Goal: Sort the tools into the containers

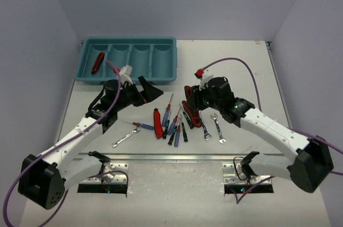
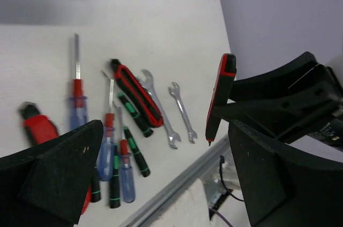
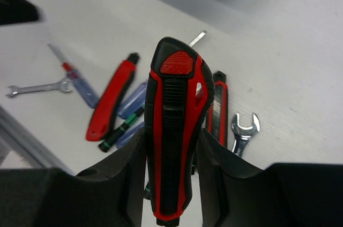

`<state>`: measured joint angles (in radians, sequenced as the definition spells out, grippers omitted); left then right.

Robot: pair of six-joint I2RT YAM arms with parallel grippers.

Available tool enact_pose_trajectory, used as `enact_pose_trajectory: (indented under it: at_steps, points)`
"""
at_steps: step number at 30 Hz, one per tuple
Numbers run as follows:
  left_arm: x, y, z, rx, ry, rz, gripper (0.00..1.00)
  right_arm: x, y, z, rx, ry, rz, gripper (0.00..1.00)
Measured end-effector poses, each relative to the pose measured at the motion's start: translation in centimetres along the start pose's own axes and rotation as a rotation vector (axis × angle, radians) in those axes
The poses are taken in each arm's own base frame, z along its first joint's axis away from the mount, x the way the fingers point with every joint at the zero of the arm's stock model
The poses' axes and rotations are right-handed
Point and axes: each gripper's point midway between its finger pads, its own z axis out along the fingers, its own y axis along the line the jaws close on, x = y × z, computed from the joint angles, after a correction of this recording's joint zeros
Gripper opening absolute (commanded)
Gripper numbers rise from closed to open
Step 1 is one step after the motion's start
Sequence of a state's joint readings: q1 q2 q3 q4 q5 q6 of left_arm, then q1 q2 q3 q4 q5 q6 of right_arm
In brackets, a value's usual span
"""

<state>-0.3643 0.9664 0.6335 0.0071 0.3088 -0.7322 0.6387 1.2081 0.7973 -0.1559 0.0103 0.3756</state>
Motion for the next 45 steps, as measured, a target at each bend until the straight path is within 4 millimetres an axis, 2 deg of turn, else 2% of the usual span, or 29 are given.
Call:
enact_pose_trajectory:
  at_steps: [2, 6, 9, 12, 15, 17, 18, 19, 20, 21, 22, 23, 26, 27, 29, 31, 32, 35, 38, 40, 42, 45]
  points:
    - [2.0, -2.1, 1.6, 0.064, 0.052, -0.021, 0.99, -1.2, 2.0, -1.9, -0.102, -0.086, -0.037, 0.01]
    - [4.3, -6.4, 3.2, 0.171, 0.086, -0.029, 0.9, -1.7, 3.5, -4.0, -0.198, -0.162, -0.067, 0.01]
    - [4.7, -9.0, 4.5, 0.214, 0.088, -0.031, 0.76, -1.9, 4.3, -4.7, -0.238, -0.179, -0.078, 0.01]
    - [4.9, -10.4, 5.7, 0.222, 0.078, -0.038, 0.65, -2.1, 4.9, -5.1, -0.268, -0.186, -0.084, 0.01]
    - [5.4, -10.8, 7.0, 0.21, 0.078, -0.042, 0.4, -2.1, 5.3, -5.4, -0.291, -0.191, -0.088, 0.01]
    - [6.0, -11.0, 7.6, 0.204, 0.089, -0.048, 0.01, -2.1, 5.4, -5.6, -0.298, -0.19, -0.088, 0.02]
    - [6.2, -11.2, 7.7, 0.207, 0.095, -0.052, 0.0, -1.9, 5.3, -5.5, -0.297, -0.184, -0.088, 0.05]
    - [6.3, -11.5, 7.9, 0.205, 0.098, -0.052, 0.0, -1.8, 5.2, -5.5, -0.292, -0.181, -0.088, 0.1]
    - [6.4, -11.7, 8.2, 0.201, 0.099, -0.046, 0.0, -1.7, 5.0, -5.4, -0.283, -0.18, -0.09, 0.3]
    - [6.4, -11.7, 8.4, 0.195, 0.099, -0.044, 0.0, -1.8, 4.8, -5.4, -0.272, -0.181, -0.09, 0.59]
    - [6.4, -11.6, 8.6, 0.186, 0.1, -0.041, 0.0, -1.8, 4.7, -5.3, -0.263, -0.182, -0.089, 0.95]
    - [6.4, -11.5, 8.8, 0.174, 0.103, -0.037, 0.0, -1.8, 4.5, -5.3, -0.254, -0.182, -0.088, 0.99]
    - [5.0, -10.3, 9.5, 0.071, 0.09, 0.022, 0.0, -1.3, 3.0, -5.1, -0.162, -0.157, -0.067, 0.99]
    - [4.0, -9.7, 9.8, 0.012, 0.074, 0.047, 0.0, -1.0, 2.1, -5.1, -0.109, -0.137, -0.057, 0.99]
    - [-0.5, -7.7, 10.5, -0.101, -0.006, 0.085, 0.0, -0.4, 0.0, -5.5, 0.013, -0.094, -0.035, 0.99]
    - [-6.9, -3.9, 10.7, -0.256, -0.126, 0.097, 0.0, 0.1, -1.9, -6.2, 0.12, -0.064, -0.019, 0.99]
    - [-10.5, -1.3, 10.4, -0.349, -0.189, 0.097, 0.0, 0.4, -2.7, -6.7, 0.163, -0.055, -0.012, 0.99]
    - [-20.6, 6.7, 8.0, -0.652, -0.361, 0.11, 0.0, 1.2, -4.4, -8.5, 0.25, -0.043, 0.005, 0.99]
    - [-28.7, 13.4, 3.6, -0.928, -0.481, 0.144, 0.0, 1.5, -4.7, -9.6, 0.265, -0.047, 0.015, 0.99]
    - [-32.5, 16.0, 0.8, -1.059, -0.544, 0.178, 0.0, 1.8, -4.6, -9.8, 0.262, -0.036, 0.018, 0.99]
    - [-35.3, 17.7, -1.9, -1.165, -0.582, 0.22, 0.0, 2.2, -4.6, -9.9, 0.258, -0.02, 0.021, 0.99]
    - [-37.9, 19.7, -4.3, -1.273, -0.61, 0.288, 0.0, 2.6, -4.3, -9.9, 0.242, -0.004, 0.024, 0.99]
